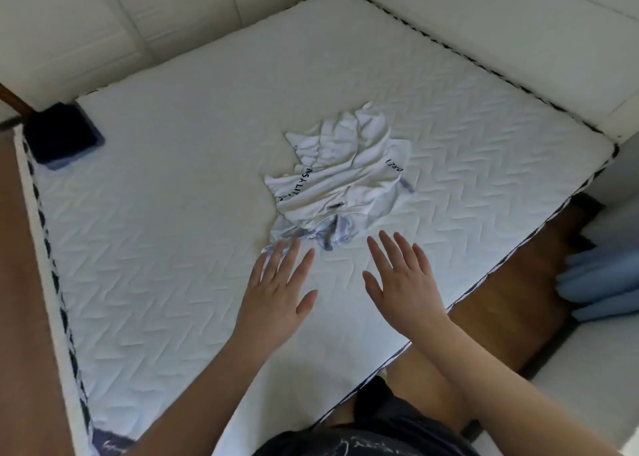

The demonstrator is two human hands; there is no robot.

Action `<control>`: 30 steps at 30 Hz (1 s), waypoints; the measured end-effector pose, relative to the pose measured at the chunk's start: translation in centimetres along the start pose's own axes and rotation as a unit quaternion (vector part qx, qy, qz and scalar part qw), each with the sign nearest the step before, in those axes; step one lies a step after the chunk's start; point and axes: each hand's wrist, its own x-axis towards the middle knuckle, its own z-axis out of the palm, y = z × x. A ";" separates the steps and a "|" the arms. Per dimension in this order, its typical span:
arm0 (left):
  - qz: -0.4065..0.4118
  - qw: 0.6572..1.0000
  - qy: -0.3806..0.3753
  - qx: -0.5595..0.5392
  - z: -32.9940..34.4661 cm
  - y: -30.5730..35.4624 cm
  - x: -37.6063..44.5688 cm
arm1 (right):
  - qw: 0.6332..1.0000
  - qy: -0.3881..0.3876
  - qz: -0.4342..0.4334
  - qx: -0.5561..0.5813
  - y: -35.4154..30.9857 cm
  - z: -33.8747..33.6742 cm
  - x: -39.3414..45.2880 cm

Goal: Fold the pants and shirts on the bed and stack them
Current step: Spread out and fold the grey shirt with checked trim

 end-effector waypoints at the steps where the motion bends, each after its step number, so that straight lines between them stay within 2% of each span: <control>1: -0.009 1.000 0.003 -0.001 0.3 -0.2 0.5 | 1.000 0.006 -0.004 -0.005 0.9 -0.2 1.3; 7: -0.052 0.997 -0.056 -0.011 4.0 -1.2 2.8 | 0.996 -0.039 -0.083 -0.012 0.7 2.3 8.9; 11: -0.095 0.992 -0.076 -0.038 7.3 -2.6 5.7 | 0.994 -0.054 -0.098 -0.005 -1.1 5.9 13.4; 16: -0.099 0.990 -0.069 -0.068 13.6 -4.9 8.8 | 0.995 -0.061 -0.082 0.005 -1.4 11.7 17.4; 21: -0.079 0.985 -0.143 -0.051 21.2 -7.4 11.3 | 0.993 -0.098 -0.071 -0.008 -0.3 18.0 20.9; 30: -0.083 0.984 -0.149 -0.042 31.5 -9.2 15.7 | 0.992 -0.115 -0.002 -0.043 1.4 26.5 26.6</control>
